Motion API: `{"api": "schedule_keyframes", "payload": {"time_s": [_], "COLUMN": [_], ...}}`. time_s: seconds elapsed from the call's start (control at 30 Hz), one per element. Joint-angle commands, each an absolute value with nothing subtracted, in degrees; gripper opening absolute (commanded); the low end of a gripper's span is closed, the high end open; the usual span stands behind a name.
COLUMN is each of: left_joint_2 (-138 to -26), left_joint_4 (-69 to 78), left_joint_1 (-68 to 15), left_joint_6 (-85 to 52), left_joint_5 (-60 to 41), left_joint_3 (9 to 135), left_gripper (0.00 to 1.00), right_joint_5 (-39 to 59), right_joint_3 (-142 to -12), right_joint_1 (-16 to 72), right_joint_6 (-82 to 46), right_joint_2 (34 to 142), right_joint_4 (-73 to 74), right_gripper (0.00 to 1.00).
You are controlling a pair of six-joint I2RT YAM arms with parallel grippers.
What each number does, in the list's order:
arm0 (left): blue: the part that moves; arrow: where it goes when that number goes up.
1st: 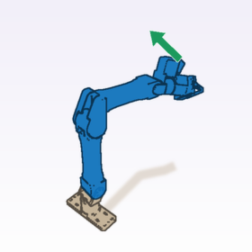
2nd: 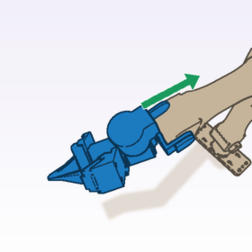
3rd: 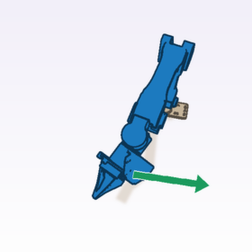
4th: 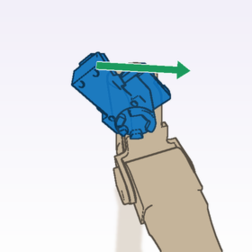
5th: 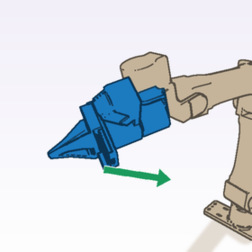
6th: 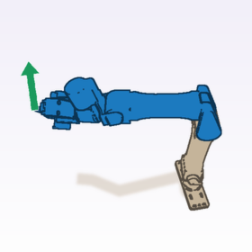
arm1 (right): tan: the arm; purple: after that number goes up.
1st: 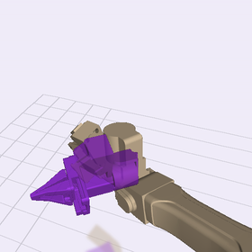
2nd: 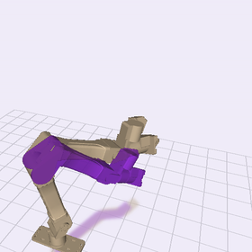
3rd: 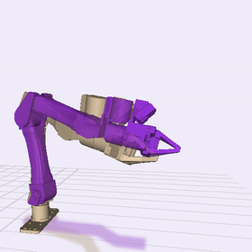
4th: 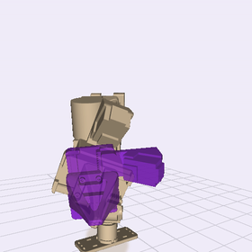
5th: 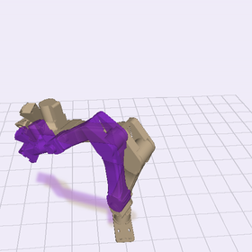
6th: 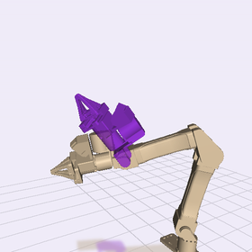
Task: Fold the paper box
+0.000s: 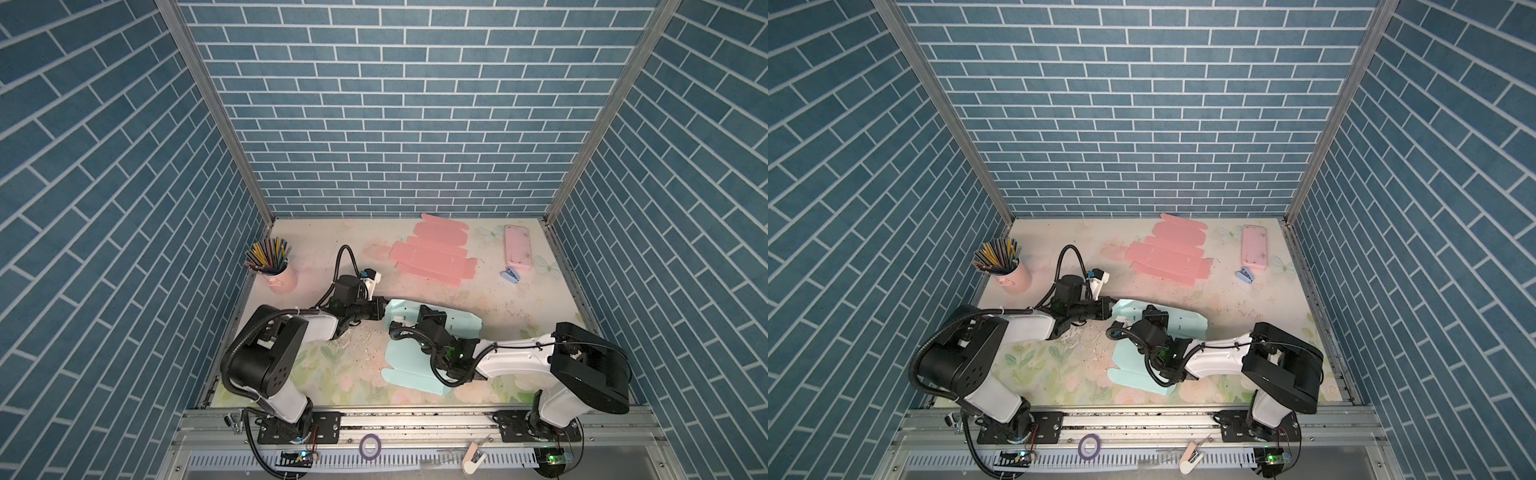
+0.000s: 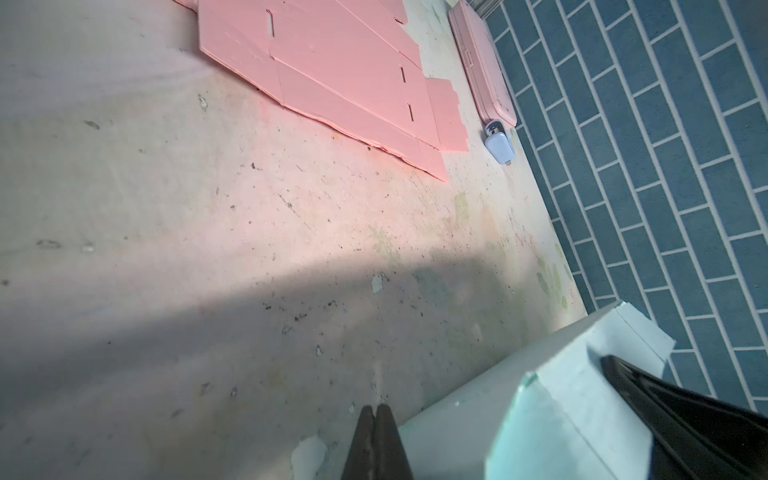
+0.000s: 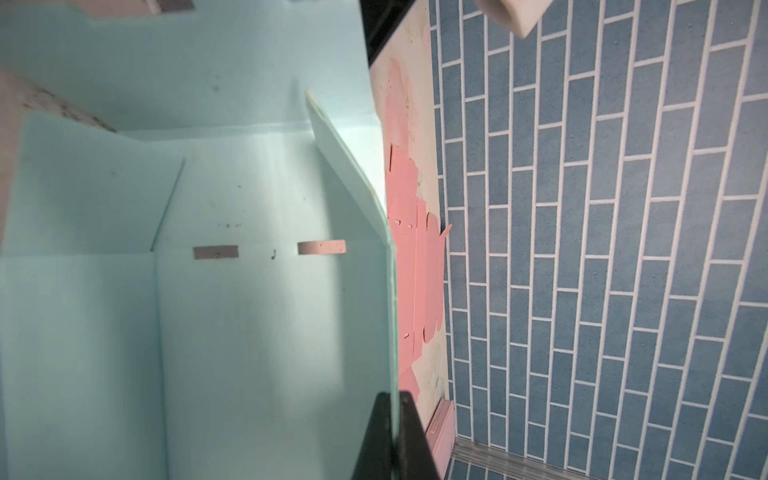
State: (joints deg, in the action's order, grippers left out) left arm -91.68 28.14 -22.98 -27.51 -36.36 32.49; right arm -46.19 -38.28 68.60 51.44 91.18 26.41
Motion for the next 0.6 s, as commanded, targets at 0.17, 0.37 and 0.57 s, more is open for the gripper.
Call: {"api": "schedule_keyframes", "payload": {"time_s": [0.17, 0.37, 0.57], "left_joint_2": [-87.69, -87.81, -87.10], "left_joint_4": [33.43, 43.20, 40.25], "left_joint_1": [-25.55, -26.27, -28.18], "left_joint_6": [-28.78, -32.42, -30.11], "left_joint_5": [-39.21, -41.90, -40.39], "left_joint_3": [27.23, 23.44, 23.71], "left_gripper": [0.02, 0.03, 0.08], "right_joint_5": [-46.63, -46.58, -46.80], "right_joint_3": [-37.06, -36.66, -36.49], "right_joint_1": [68.47, 68.75, 69.24], "right_joint_6": [52.71, 52.30, 51.56], "right_joint_2": [88.52, 87.80, 87.83], "right_joint_4": [28.74, 28.78, 28.80], "right_gripper": [0.00, 0.00, 0.00]}}
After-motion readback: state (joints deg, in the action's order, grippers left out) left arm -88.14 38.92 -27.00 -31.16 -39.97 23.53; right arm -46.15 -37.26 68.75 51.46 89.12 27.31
